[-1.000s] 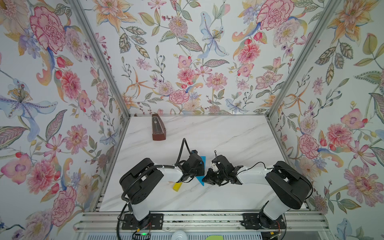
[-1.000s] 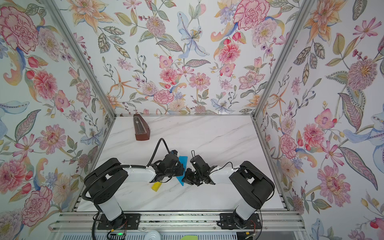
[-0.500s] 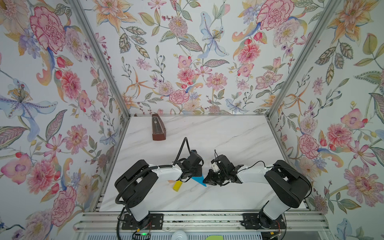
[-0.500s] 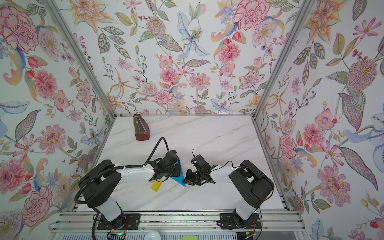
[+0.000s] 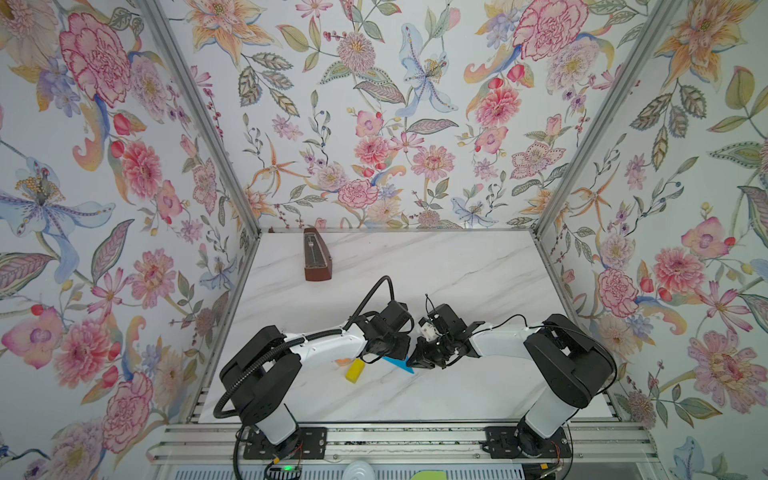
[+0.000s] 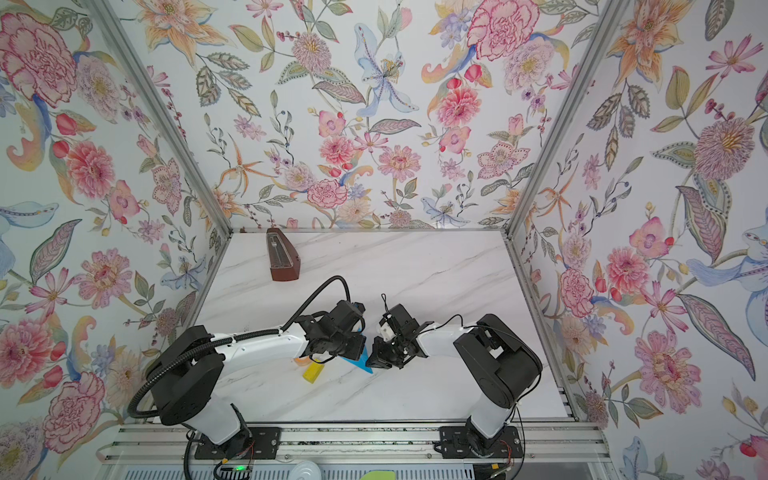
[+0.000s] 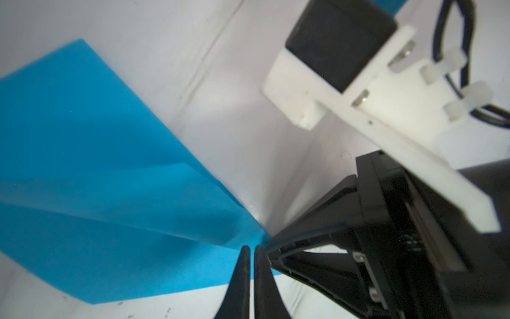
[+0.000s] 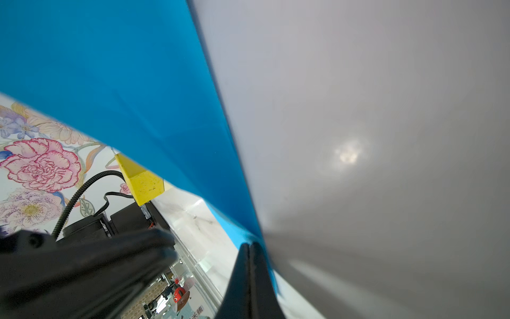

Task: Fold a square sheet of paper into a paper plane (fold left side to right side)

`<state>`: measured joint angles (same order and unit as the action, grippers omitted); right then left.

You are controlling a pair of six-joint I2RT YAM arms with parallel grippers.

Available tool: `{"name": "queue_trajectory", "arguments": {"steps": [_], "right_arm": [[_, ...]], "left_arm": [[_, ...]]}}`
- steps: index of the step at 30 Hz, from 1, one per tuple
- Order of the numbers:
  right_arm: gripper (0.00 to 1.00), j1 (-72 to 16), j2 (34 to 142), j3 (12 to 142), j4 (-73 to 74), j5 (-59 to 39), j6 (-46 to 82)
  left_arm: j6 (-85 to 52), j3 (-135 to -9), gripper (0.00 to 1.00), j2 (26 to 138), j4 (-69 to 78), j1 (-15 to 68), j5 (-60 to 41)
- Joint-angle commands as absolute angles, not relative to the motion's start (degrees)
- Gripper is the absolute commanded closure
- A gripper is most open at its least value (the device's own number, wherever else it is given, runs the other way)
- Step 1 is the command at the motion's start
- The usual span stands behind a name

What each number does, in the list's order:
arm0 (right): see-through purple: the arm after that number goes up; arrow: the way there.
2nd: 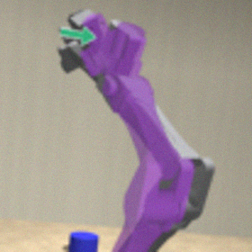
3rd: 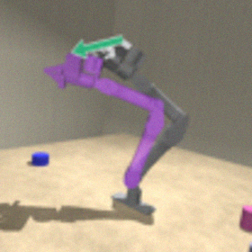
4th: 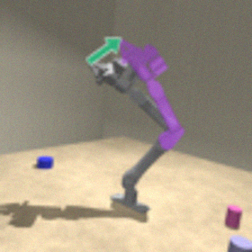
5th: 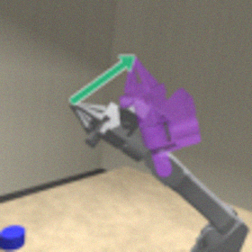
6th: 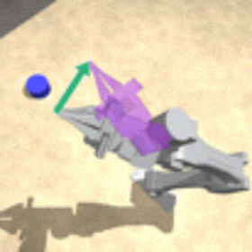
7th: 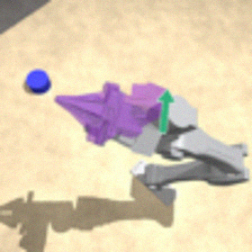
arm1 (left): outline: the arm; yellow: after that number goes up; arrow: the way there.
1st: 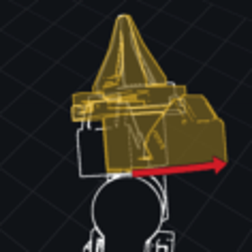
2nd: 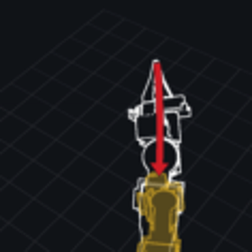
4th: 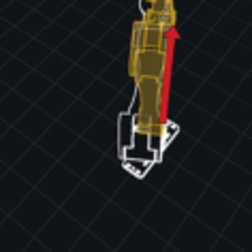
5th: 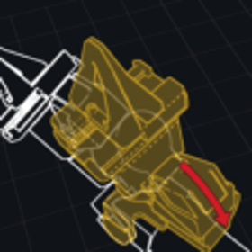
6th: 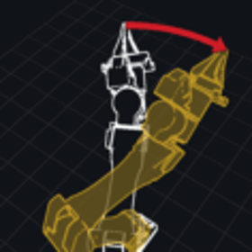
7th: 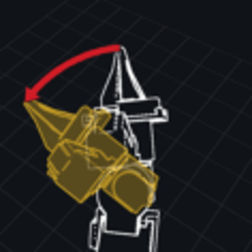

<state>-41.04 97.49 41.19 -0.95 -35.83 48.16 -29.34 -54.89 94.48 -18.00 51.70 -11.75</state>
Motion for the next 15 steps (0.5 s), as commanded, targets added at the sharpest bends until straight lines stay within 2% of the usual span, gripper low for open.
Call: {"name": "queue_trajectory", "arguments": {"steps": [1, 15], "right_arm": [[1.0, -41.14, 100.19, 39.81, -8.17, -32.26, 47.02], [1.0, -40.9, 99.85, 39.13, -8.28, -31.73, 47.2]], "left_arm": [[-28.13, -56.41, 0.92, 96.81, -19.86, 52.29, -14.11], [-27.6, -56.43, 0.98, 102.22, -20.5, 52.13, -11.82]]}}
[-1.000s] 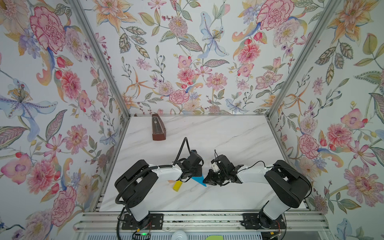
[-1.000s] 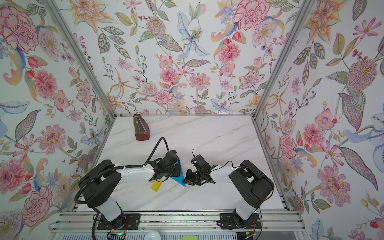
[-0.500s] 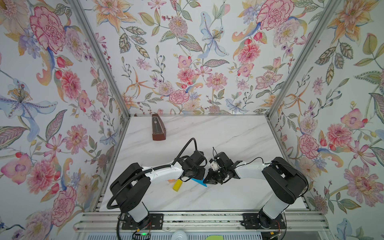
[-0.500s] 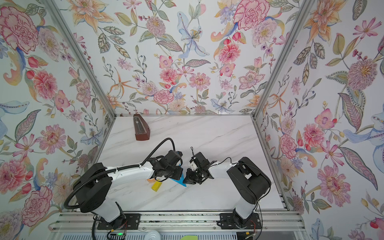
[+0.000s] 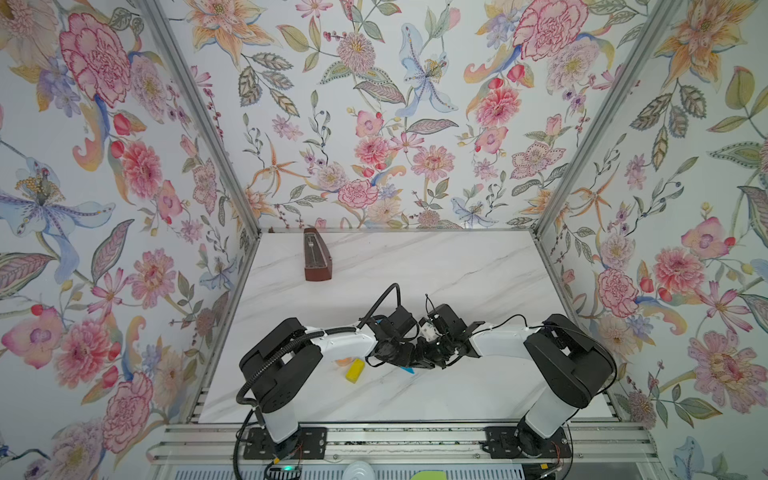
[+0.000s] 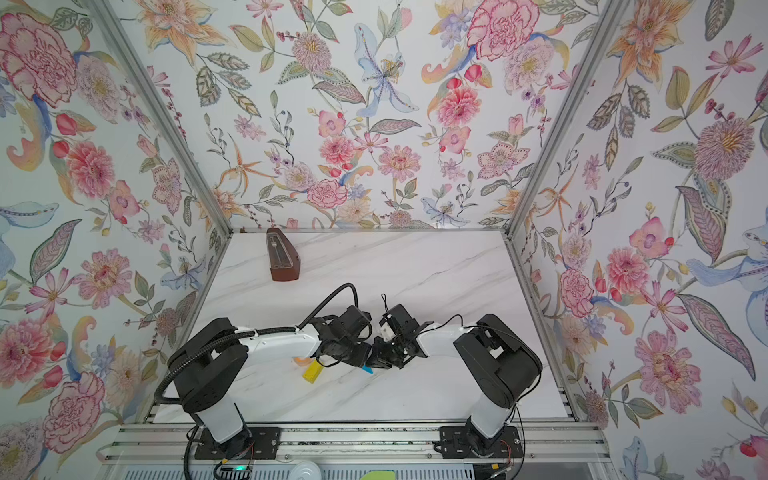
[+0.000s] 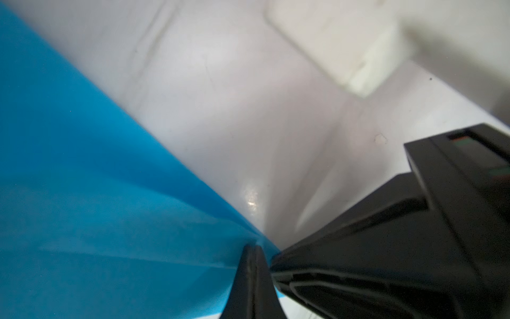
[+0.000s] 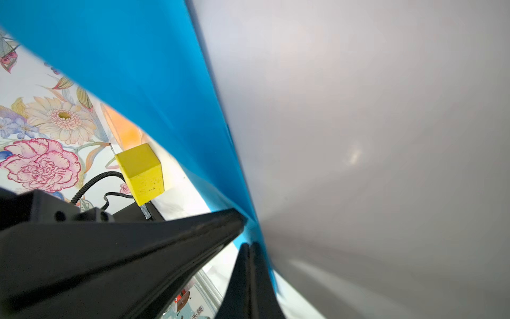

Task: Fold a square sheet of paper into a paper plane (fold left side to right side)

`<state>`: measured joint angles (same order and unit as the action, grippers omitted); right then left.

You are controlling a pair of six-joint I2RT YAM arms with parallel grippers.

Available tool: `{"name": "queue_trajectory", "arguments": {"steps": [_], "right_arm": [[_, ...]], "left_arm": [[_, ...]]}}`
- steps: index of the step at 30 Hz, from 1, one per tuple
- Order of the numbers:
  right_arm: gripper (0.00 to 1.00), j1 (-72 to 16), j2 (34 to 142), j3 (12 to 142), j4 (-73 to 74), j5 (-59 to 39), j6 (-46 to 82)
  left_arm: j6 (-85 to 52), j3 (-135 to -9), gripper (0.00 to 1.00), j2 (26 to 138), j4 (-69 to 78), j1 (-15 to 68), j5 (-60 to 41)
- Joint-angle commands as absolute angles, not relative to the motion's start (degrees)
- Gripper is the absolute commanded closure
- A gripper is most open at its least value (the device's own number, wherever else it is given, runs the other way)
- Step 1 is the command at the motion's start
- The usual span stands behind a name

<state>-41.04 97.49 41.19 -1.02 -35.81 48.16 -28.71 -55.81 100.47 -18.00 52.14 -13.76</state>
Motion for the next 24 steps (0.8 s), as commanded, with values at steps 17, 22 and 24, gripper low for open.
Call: {"name": "queue_trajectory", "arguments": {"steps": [17, 22, 24], "right_arm": [[1.0, -40.58, 99.71, 38.58, -8.31, -31.46, 47.34], [1.0, -40.59, 99.73, 38.56, -8.37, -31.5, 47.37], [1.0, -40.57, 99.58, 38.58, -8.43, -31.4, 47.37]], "left_arm": [[-24.5, -53.89, 1.0, 103.0, -23.72, 47.43, -6.97], [-23.56, -53.53, 1.0, 104.06, -23.46, 46.02, -7.01], [-23.22, -53.27, 1.0, 104.19, -23.38, 45.45, -6.89]]}}
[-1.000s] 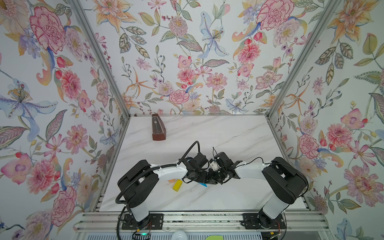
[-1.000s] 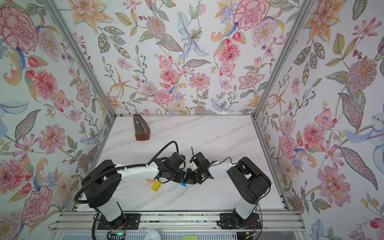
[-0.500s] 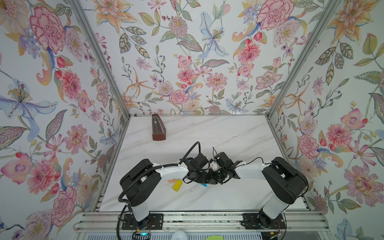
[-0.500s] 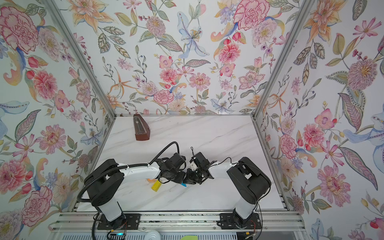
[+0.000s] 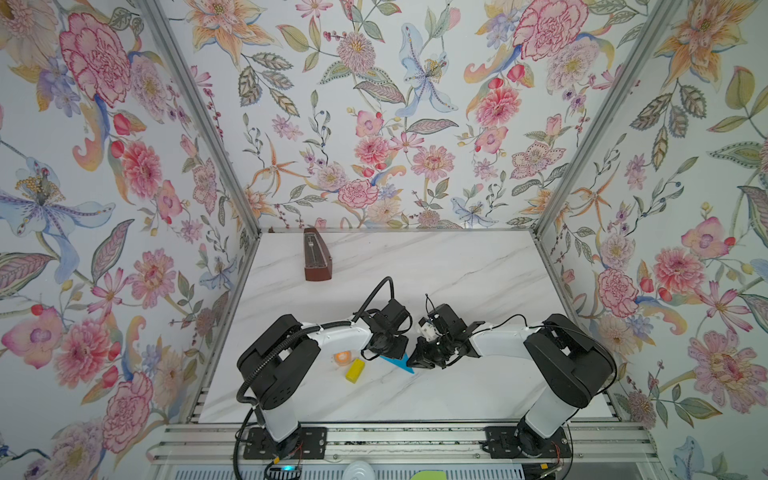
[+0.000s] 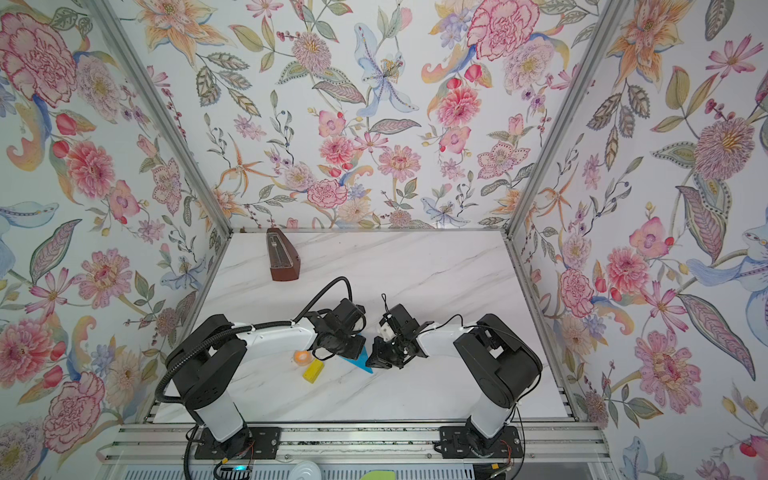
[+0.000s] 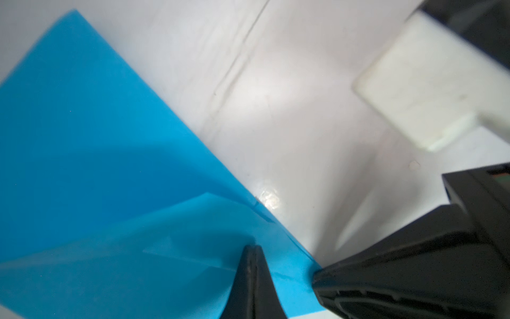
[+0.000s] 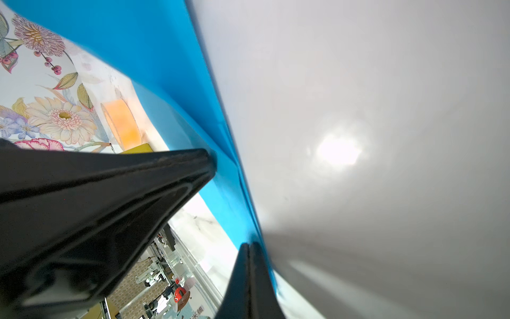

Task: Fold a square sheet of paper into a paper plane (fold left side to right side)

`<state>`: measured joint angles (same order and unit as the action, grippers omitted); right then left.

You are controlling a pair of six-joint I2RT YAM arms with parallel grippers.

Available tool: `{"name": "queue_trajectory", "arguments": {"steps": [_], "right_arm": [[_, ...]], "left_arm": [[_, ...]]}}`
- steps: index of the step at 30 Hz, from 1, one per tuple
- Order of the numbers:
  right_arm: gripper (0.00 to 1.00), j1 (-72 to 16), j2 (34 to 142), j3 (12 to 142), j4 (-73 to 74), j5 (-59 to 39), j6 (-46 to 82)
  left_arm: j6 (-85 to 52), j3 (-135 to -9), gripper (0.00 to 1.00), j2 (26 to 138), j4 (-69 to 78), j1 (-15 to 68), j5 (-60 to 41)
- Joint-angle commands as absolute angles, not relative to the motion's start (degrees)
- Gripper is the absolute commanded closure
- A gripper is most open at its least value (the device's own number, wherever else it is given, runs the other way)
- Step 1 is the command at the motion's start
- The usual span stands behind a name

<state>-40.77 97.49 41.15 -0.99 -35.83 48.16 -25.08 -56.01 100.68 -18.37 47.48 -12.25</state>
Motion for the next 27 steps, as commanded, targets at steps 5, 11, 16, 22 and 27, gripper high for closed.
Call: {"name": "queue_trajectory", "arguments": {"steps": [5, 11, 16, 22, 27], "right_arm": [[1.0, -40.52, 99.34, 38.45, -8.61, -31.29, 47.43], [1.0, -40.47, 99.03, 38.39, -8.79, -31.11, 47.46], [1.0, -40.5, 98.66, 38.41, -9.01, -30.91, 47.46], [1.0, -40.52, 98.3, 38.21, -9.23, -30.74, 47.49], [1.0, -40.51, 98.13, 38.23, -9.4, -30.59, 47.55]], "left_arm": [[-22.5, -53.01, 1.0, 104.24, -23.72, 44.07, -6.62], [-21.98, -51.81, 1.0, 103.06, -23.99, 42.57, -6.43], [-21.8, -50.9, 1.0, 102.57, -24.02, 41.86, -6.21], [-21.45, -50.05, 1.0, 102.33, -24.05, 40.29, -5.8], [-20.86, -49.84, 1.0, 102.65, -23.69, 38.16, -5.68]]}}
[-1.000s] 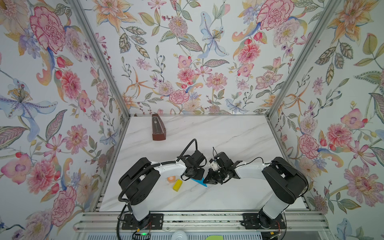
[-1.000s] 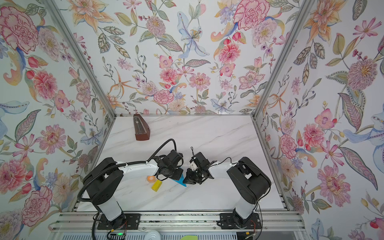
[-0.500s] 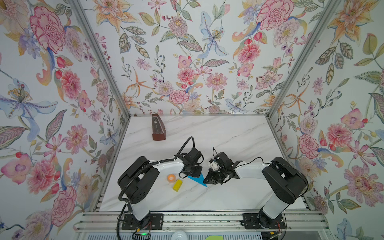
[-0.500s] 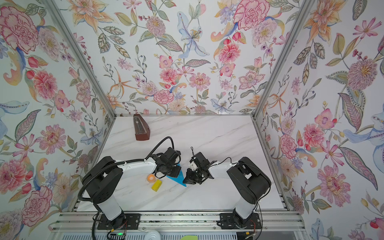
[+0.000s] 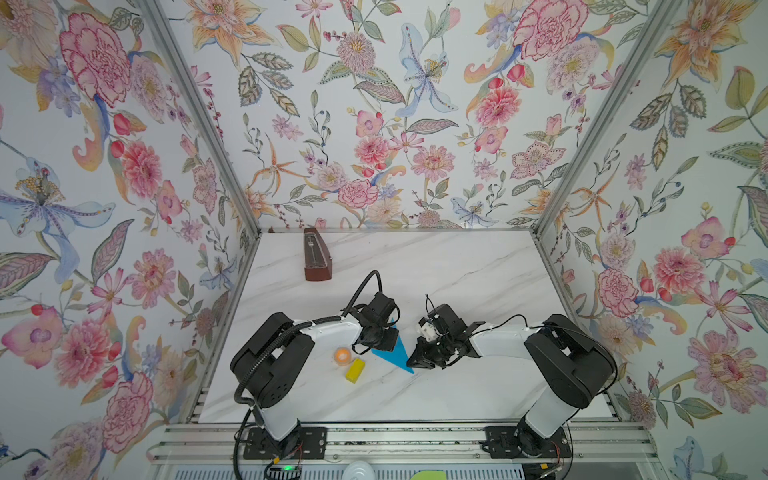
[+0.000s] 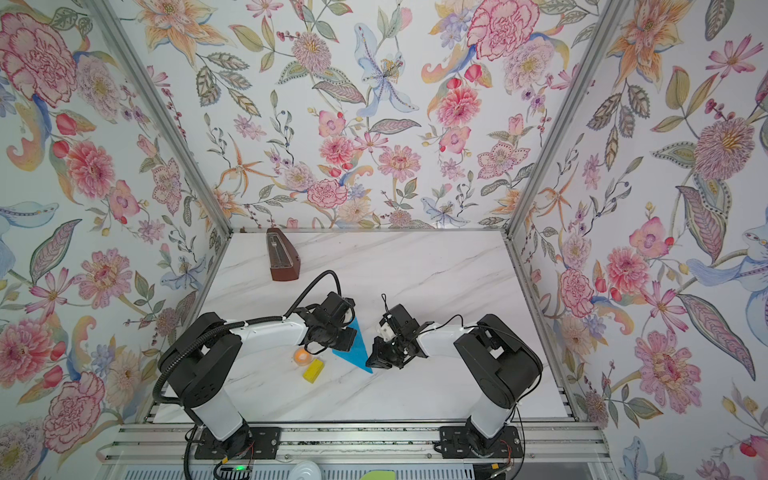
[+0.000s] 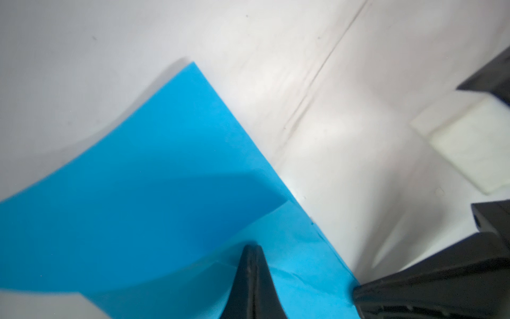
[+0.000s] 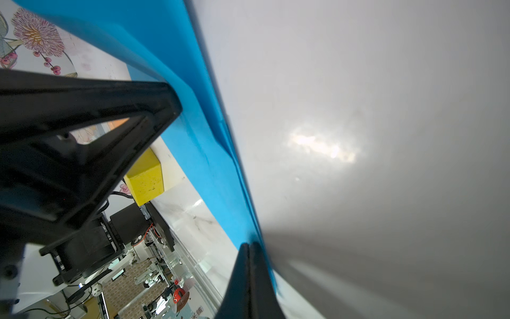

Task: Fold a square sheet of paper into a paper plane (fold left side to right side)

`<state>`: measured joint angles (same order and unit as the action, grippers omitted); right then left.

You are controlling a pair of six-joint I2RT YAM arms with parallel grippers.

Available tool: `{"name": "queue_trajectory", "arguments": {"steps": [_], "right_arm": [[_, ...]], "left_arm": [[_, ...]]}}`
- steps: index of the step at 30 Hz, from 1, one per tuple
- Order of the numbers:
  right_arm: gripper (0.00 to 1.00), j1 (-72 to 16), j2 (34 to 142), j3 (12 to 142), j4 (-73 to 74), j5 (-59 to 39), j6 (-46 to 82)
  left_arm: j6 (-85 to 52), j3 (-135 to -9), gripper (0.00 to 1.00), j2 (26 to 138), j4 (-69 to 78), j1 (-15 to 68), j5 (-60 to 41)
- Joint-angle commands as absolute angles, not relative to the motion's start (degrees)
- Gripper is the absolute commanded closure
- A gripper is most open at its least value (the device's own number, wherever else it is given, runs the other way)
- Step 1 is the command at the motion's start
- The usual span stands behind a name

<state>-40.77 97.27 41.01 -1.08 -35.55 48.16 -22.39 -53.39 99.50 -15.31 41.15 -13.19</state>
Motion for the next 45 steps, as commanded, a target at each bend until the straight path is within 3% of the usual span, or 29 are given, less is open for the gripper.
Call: {"name": "queue_trajectory", "arguments": {"steps": [1, 45], "right_arm": [[1.0, -40.51, 98.09, 38.23, -9.45, -30.58, 47.55], [1.0, -39.97, 97.64, 38.76, -10.53, -30.58, 46.98]], "left_arm": [[-20.76, -49.83, 1.0, 102.68, -23.61, 37.86, -5.7], [-20.75, -49.77, 1.0, 106.07, -23.12, 23.71, -2.32]]}}
